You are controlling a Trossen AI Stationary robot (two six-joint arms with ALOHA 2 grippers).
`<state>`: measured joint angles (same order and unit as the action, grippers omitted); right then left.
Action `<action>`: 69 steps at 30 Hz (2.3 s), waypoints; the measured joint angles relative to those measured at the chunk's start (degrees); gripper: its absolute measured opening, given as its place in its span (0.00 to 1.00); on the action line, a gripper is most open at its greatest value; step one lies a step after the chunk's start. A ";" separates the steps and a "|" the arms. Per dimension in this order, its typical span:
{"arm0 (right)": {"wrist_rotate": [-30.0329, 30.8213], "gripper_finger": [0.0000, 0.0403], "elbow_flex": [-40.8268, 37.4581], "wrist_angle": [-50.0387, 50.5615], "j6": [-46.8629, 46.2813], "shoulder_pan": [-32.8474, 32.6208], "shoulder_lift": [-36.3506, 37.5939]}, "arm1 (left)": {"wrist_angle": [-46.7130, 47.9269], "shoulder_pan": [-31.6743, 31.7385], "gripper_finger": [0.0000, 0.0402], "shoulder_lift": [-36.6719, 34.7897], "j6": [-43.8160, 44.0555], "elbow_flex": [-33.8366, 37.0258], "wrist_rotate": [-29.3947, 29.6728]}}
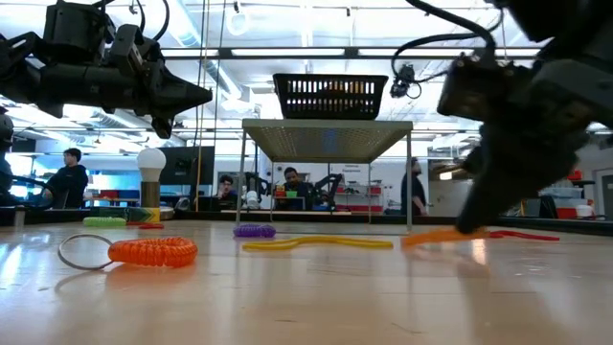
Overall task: Pick & Place Office Desk Supplies
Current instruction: Put the orange rubber band into the top black bin on the shelf
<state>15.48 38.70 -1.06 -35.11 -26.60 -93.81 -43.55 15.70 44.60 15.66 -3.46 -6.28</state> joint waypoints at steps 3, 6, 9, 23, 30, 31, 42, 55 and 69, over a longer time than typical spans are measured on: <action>-0.01 0.04 -0.02 1.39 -2.67 -0.98 -0.12 | 0.00 0.00 0.05 0.01 0.00 0.00 0.00; -0.37 0.12 -0.02 1.81 -3.67 -1.23 -0.12 | 0.01 0.00 0.05 0.00 0.01 0.00 0.00; -0.51 0.22 -0.02 1.70 -3.54 -1.19 -0.12 | 0.02 0.00 0.05 0.02 0.38 0.00 0.00; 0.09 0.23 -0.02 3.50 2.38 0.24 -0.17 | 0.12 0.00 0.05 0.00 1.09 0.00 -0.42; -0.36 0.11 -0.04 4.46 2.74 1.15 -0.19 | 0.50 0.01 0.05 0.01 -0.02 0.00 -0.42; -0.66 0.10 -0.04 4.50 2.80 1.13 -0.19 | 0.48 0.00 0.05 0.01 -0.04 0.00 -0.42; -5.05 0.01 5.75 7.76 5.53 0.91 0.75 | 0.50 0.01 0.05 0.02 -0.24 0.00 -0.43; -3.36 0.05 20.66 31.89 2.44 2.12 3.57 | 0.60 -0.02 0.05 0.01 -0.63 0.02 -2.32; -0.20 0.24 6.69 21.04 -15.12 4.70 2.88 | 0.70 -1.04 0.05 0.01 -1.31 0.02 -2.80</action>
<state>15.28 45.39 19.98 -50.23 -21.90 -90.93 -42.85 14.66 44.61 14.35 -3.44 -9.08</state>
